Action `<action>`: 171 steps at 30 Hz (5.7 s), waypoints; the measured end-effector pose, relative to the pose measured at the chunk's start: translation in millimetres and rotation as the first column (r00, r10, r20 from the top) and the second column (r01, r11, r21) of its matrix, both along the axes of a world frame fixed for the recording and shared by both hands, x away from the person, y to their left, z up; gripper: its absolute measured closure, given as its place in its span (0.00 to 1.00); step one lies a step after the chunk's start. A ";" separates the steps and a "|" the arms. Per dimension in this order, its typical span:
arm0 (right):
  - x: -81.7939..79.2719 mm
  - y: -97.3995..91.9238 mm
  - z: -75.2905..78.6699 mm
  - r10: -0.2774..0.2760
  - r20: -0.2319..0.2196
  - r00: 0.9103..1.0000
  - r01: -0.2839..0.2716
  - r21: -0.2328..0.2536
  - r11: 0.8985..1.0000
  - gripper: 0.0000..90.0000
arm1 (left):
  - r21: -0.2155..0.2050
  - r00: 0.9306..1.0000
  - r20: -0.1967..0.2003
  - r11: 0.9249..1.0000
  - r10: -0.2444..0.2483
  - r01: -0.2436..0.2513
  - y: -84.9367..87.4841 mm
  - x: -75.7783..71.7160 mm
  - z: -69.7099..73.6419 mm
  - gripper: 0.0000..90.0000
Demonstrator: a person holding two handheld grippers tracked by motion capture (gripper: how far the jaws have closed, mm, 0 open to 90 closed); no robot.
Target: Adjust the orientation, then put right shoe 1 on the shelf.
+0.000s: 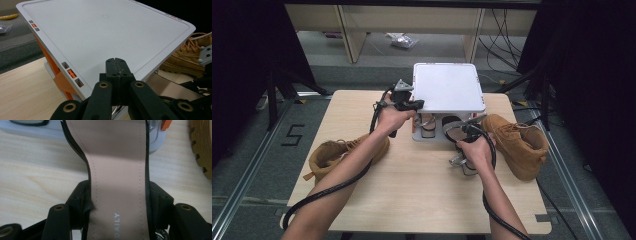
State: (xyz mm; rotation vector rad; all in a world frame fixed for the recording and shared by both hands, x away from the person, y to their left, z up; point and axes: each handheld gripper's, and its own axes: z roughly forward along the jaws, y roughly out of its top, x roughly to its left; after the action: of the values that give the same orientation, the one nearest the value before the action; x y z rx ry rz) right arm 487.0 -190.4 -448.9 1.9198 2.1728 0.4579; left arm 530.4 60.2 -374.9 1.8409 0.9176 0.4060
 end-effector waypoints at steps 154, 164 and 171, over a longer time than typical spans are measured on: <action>-65.8 -5.7 -4.6 0.118 0.154 0.981 -0.142 0.154 0.978 1.00 | -0.004 1.000 -0.010 1.000 -0.008 0.008 0.4 1.1 0.3 1.00; -56.1 -0.6 5.4 0.099 0.205 0.974 -0.125 0.118 0.985 1.00 | 0.002 1.000 -0.004 1.000 -0.009 0.009 0.0 1.0 0.4 1.00; -47.3 2.0 6.6 0.089 0.224 0.971 -0.113 0.094 0.989 1.00 | 0.001 1.000 -0.004 1.000 -0.008 0.008 0.0 0.9 0.3 1.00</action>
State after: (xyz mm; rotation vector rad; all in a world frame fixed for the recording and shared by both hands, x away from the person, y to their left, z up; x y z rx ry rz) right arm 439.7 -188.4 -442.3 1.7207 2.1468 0.7795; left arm 531.3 60.2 -374.6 1.8462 0.9120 0.3979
